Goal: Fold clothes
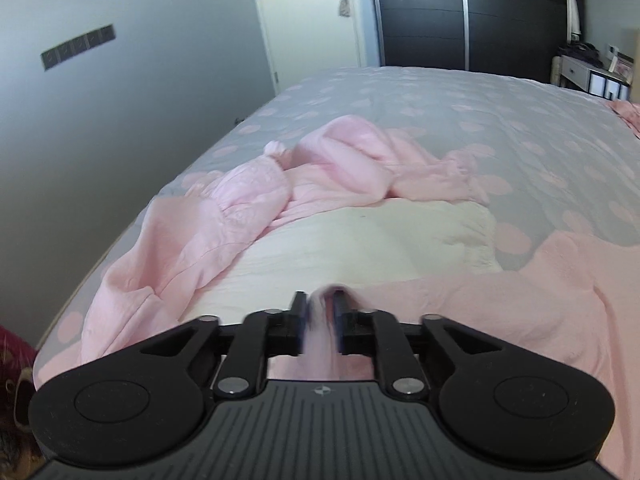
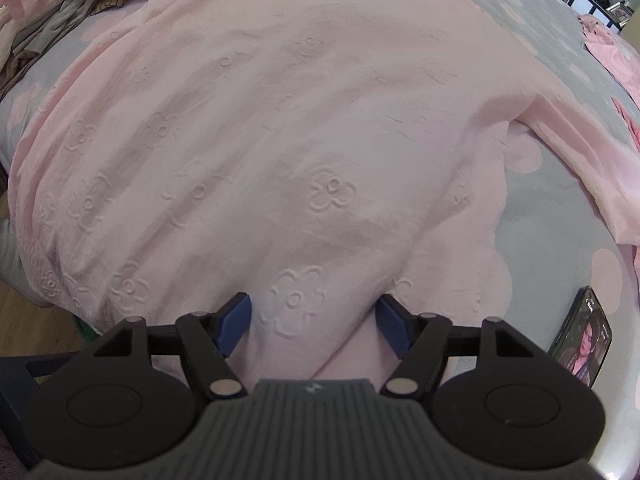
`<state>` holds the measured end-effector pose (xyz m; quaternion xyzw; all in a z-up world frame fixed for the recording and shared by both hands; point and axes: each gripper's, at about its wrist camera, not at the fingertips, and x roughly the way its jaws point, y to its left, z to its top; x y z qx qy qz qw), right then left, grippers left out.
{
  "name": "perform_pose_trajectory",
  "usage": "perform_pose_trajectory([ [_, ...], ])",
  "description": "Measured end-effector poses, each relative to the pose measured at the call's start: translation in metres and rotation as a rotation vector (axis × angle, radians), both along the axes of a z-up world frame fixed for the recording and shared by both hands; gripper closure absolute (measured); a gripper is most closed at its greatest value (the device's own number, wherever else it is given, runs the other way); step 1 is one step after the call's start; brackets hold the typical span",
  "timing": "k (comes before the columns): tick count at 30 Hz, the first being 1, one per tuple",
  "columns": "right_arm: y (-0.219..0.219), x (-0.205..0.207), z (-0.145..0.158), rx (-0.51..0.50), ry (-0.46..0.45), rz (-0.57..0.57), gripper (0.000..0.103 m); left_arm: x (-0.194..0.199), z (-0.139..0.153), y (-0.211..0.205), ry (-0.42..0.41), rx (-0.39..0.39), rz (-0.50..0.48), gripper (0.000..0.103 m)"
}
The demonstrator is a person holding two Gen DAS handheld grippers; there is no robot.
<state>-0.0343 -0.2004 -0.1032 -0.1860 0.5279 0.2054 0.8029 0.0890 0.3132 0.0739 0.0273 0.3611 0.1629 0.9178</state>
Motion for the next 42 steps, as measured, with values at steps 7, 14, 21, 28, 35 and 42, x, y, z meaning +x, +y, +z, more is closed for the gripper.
perform_pose_trajectory([
  [7,-0.018,-0.011,0.024,0.068,-0.021,-0.014,0.031,-0.036,0.008,-0.064,-0.046,0.025,-0.189,0.057],
  [14,-0.059,-0.018,0.039,0.06,0.002,-0.083,0.054,-0.057,-0.023,-0.124,0.079,-0.066,-0.366,0.057],
  [21,-0.093,-0.025,0.024,0.06,0.078,-0.177,0.055,-0.079,-0.042,-0.17,0.126,-0.083,-0.507,0.057],
  [28,-0.084,-0.031,-0.002,0.07,0.156,-0.191,0.097,-0.09,-0.065,-0.197,0.242,-0.047,-0.589,0.057],
  [35,-0.067,-0.03,0.038,-0.129,0.102,-0.102,0.1,-0.097,-0.082,-0.199,0.355,-0.067,-0.613,0.054],
  [42,-0.084,-0.024,0.045,-0.342,0.116,-0.064,0.1,-0.113,-0.103,-0.212,0.469,-0.105,-0.67,0.053],
])
